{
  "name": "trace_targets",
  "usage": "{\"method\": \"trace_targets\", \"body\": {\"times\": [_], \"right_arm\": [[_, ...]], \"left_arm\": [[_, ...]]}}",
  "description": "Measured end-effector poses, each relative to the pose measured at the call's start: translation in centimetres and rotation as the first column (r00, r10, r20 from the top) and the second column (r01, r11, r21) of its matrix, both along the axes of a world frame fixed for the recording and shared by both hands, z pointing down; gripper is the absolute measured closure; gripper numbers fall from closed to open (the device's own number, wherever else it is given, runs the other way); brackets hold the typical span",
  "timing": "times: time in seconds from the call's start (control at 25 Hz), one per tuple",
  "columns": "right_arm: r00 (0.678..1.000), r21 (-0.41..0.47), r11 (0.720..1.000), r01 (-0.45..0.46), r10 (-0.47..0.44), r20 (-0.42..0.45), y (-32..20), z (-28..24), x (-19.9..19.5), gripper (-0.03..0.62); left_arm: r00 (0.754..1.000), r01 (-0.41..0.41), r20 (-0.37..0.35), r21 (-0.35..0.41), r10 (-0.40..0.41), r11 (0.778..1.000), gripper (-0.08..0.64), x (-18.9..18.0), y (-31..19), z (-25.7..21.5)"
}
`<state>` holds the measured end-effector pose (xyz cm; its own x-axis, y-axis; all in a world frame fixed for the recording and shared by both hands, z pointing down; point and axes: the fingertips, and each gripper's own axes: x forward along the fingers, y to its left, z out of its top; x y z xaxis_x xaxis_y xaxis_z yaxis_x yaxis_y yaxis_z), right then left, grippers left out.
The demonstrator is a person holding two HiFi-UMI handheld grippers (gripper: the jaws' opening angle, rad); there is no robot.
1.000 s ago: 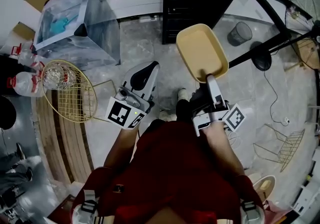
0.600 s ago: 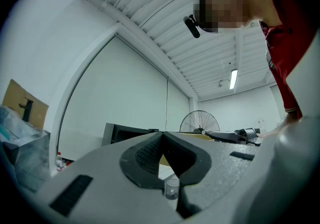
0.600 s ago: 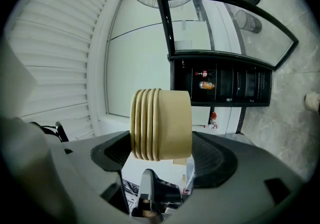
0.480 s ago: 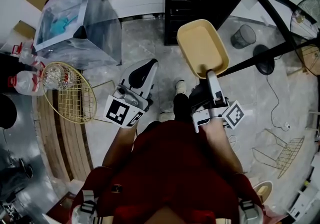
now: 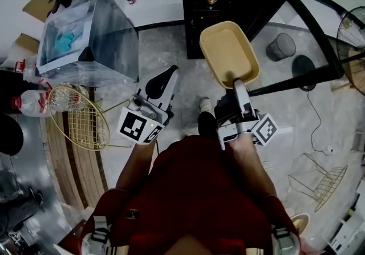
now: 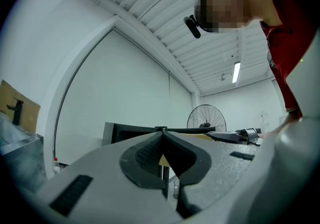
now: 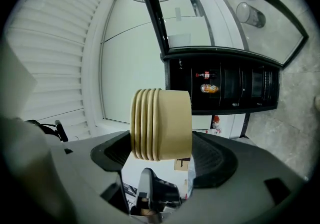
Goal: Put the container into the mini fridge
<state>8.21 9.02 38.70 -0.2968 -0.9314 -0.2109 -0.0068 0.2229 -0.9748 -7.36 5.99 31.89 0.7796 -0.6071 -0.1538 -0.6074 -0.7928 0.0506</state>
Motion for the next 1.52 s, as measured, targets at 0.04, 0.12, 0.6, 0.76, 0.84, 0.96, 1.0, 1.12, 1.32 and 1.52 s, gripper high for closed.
{"method": "trace_targets", "body": {"times": [0.04,0.12,0.6,0.76,0.84,0.96,1.0,1.12,1.32,1.52], "right_arm": [[1.0,-0.001,1.0,0.001,-0.001,0.001,-0.8,0.0,0.3,0.215],[1.0,-0.006,1.0,0.007,-0.007,0.002,-2.5,0.2,0.9,0.215],[0.998,-0.037,0.997,0.066,-0.067,-0.019,-12.7,1.2,3.3,0.215],[0.996,-0.046,0.995,0.088,-0.089,-0.021,-15.3,1.8,4.3,0.215],[0.995,-0.051,0.994,0.095,-0.096,-0.021,-16.4,2.2,4.8,0.215],[0.994,-0.055,0.993,0.103,-0.104,-0.022,-18.1,2.5,5.3,0.215],[0.994,-0.056,0.993,0.106,-0.108,-0.025,-18.5,2.7,5.5,0.215],[0.993,-0.061,0.992,0.111,-0.113,-0.027,-19.7,3.0,5.9,0.215],[0.994,-0.071,0.992,0.102,-0.104,-0.018,-21.3,3.4,6.2,0.215],[0.996,-0.075,0.993,0.092,-0.093,-0.016,-22.9,3.6,5.9,0.215]], "left_arm": [[1.0,0.001,0.003,0.0,-0.001,1.0,0.554,0.3,-0.9,0.0],[1.0,0.003,0.011,0.0,-0.003,1.0,0.554,1.1,-2.5,0.0],[0.999,0.035,0.029,-0.015,-0.034,0.999,0.554,4.5,-12.1,0.8],[0.998,0.051,0.035,-0.018,-0.05,0.999,0.554,5.9,-14.2,1.4],[0.998,0.058,0.038,-0.018,-0.057,0.998,0.554,6.5,-15.0,1.6],[0.997,0.069,0.041,-0.023,-0.068,0.997,0.554,7.0,-16.2,1.9],[0.997,0.073,0.042,-0.025,-0.072,0.997,0.554,7.2,-16.5,2.0],[0.996,0.081,0.046,-0.033,-0.079,0.996,0.554,7.7,-17.1,2.4],[0.995,0.088,0.055,-0.045,-0.085,0.995,0.554,8.1,-17.9,2.7],[0.995,0.075,0.065,-0.047,-0.072,0.996,0.554,8.1,-18.7,2.6]]}}
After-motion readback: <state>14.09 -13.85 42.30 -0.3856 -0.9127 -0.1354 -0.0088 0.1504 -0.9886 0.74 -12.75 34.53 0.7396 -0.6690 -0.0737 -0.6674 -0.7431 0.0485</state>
